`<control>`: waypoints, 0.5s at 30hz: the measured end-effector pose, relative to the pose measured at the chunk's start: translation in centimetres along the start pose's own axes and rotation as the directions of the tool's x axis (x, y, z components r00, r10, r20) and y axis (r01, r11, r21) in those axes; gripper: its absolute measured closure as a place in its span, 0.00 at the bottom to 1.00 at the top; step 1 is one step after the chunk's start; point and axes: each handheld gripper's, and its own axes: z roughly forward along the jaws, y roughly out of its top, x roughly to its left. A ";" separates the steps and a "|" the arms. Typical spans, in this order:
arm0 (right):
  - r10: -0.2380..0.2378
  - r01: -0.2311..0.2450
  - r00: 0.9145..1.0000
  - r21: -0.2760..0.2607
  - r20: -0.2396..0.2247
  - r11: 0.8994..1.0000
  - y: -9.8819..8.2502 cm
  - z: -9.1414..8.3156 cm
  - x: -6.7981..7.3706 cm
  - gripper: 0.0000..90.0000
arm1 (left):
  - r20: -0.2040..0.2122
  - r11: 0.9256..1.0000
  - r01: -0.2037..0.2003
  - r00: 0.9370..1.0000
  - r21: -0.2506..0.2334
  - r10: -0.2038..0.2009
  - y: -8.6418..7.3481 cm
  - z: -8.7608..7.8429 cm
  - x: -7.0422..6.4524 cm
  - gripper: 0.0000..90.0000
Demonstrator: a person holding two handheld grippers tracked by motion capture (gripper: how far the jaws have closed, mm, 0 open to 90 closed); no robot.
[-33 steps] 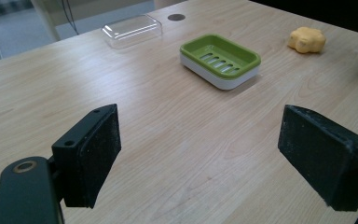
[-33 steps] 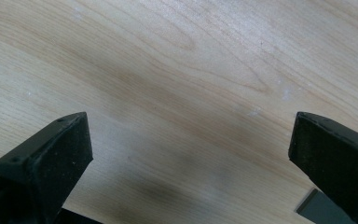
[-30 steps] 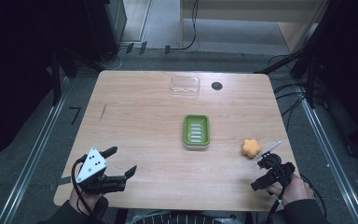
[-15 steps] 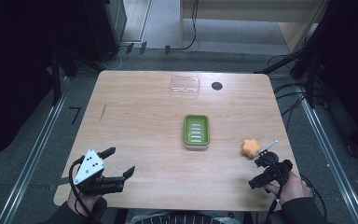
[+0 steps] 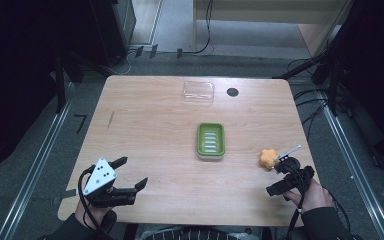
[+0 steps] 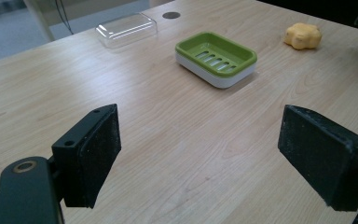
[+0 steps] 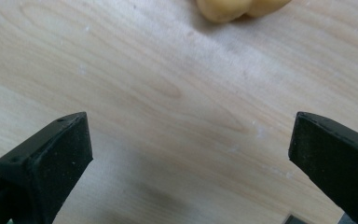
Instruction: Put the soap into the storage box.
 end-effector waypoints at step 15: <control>-0.008 0.008 1.000 -0.010 -0.001 1.000 1.3 0.1 0.1 0.00 | -0.007 1.000 0.002 1.000 -0.001 -0.002 -0.1 -0.2 -0.1 0.15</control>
